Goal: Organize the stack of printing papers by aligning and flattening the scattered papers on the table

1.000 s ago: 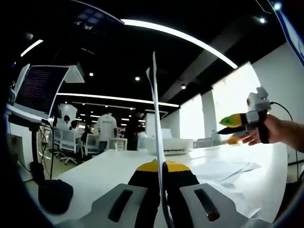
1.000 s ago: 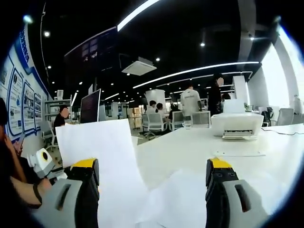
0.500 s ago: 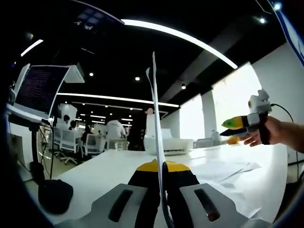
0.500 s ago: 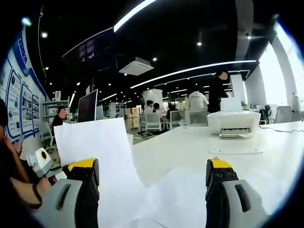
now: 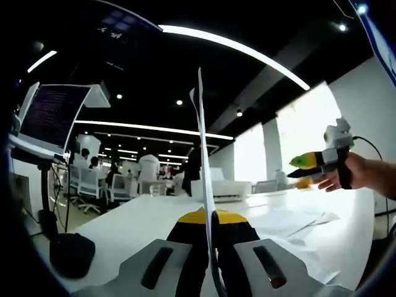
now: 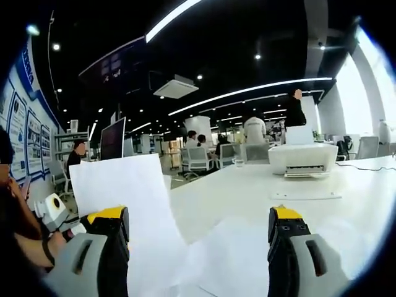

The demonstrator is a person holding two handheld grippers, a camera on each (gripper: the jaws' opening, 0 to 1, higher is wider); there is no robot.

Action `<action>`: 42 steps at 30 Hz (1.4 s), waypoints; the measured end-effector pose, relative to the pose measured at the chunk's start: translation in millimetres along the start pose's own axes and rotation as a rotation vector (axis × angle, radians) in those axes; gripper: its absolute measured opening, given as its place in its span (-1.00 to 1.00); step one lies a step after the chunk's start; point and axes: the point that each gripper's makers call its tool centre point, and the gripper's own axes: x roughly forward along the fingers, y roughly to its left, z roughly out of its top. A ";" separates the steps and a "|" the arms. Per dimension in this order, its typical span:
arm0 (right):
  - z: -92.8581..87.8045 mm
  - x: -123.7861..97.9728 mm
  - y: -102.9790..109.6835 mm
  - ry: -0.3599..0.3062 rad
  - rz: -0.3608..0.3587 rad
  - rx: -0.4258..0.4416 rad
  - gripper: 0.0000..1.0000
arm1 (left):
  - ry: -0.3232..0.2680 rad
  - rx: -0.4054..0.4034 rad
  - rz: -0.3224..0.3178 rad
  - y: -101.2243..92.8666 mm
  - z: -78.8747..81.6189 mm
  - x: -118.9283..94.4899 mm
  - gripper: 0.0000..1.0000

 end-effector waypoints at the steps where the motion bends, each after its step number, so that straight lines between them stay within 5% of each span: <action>1: -0.2 -0.4 -0.9 -0.001 -0.001 0.002 0.76 | 0.000 0.000 0.000 0.0 -0.1 0.0 -0.87; 30: -18.9 -8.5 -25.1 0.023 -0.046 0.044 0.75 | 0.000 -0.004 0.001 -0.3 0.1 -0.5 -0.87; 42: -27.9 -17.0 -52.3 0.034 -0.098 0.075 0.75 | -0.001 -0.004 0.001 -0.4 0.3 -0.4 -0.87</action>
